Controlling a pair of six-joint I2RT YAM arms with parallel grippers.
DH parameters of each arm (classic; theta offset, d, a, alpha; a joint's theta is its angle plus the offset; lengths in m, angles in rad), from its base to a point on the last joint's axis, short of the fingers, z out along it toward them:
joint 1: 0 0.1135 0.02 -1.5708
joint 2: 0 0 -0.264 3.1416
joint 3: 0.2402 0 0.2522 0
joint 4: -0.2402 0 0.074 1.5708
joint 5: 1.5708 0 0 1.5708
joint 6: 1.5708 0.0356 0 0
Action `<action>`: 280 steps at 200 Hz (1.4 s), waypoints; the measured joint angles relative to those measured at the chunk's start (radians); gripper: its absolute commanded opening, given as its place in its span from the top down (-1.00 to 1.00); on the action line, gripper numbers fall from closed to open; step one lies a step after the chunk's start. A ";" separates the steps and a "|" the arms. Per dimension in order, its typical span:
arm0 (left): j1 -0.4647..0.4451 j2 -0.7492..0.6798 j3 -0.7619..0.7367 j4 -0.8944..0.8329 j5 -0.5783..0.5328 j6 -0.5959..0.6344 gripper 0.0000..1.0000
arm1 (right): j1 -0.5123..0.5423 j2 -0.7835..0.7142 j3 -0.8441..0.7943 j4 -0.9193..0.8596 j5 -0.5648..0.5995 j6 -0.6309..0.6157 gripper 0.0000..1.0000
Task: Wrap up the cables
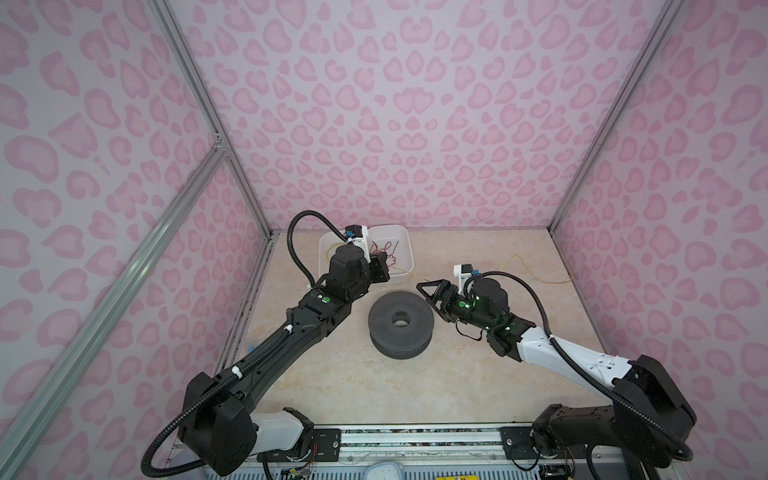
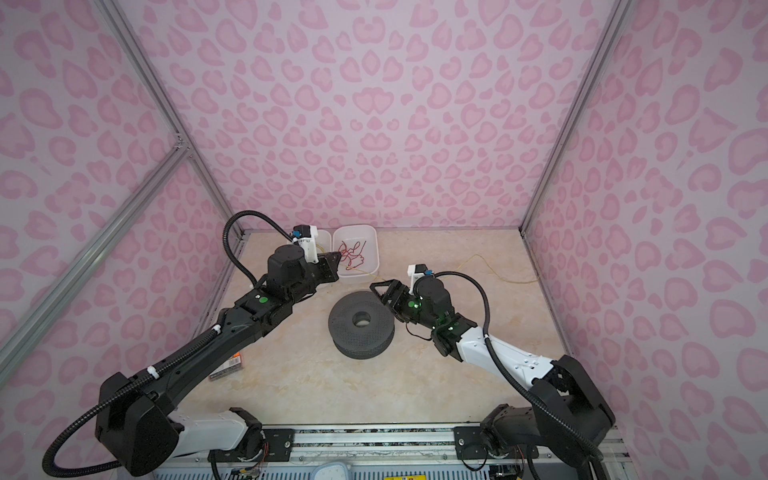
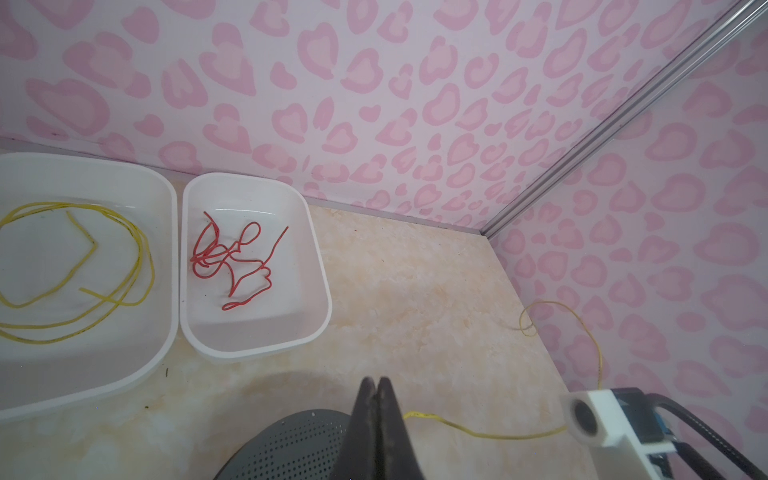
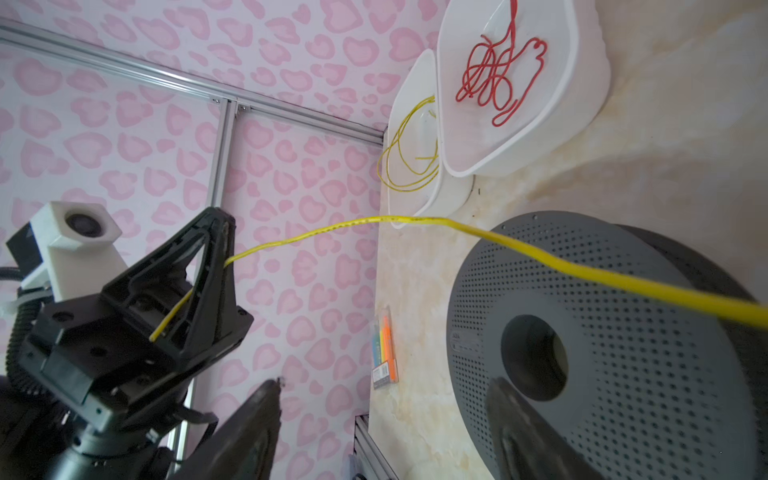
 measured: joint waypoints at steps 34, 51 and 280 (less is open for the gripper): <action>-0.006 -0.002 -0.014 0.020 0.000 -0.011 0.92 | 0.025 0.127 0.012 0.177 0.101 0.127 -0.55; -0.009 -0.005 -0.024 0.035 0.001 -0.018 0.92 | 0.038 0.194 0.043 0.254 0.134 0.171 -0.52; 0.040 -0.107 0.016 0.095 0.090 0.007 -0.54 | 0.047 0.305 0.095 0.560 0.238 0.359 1.00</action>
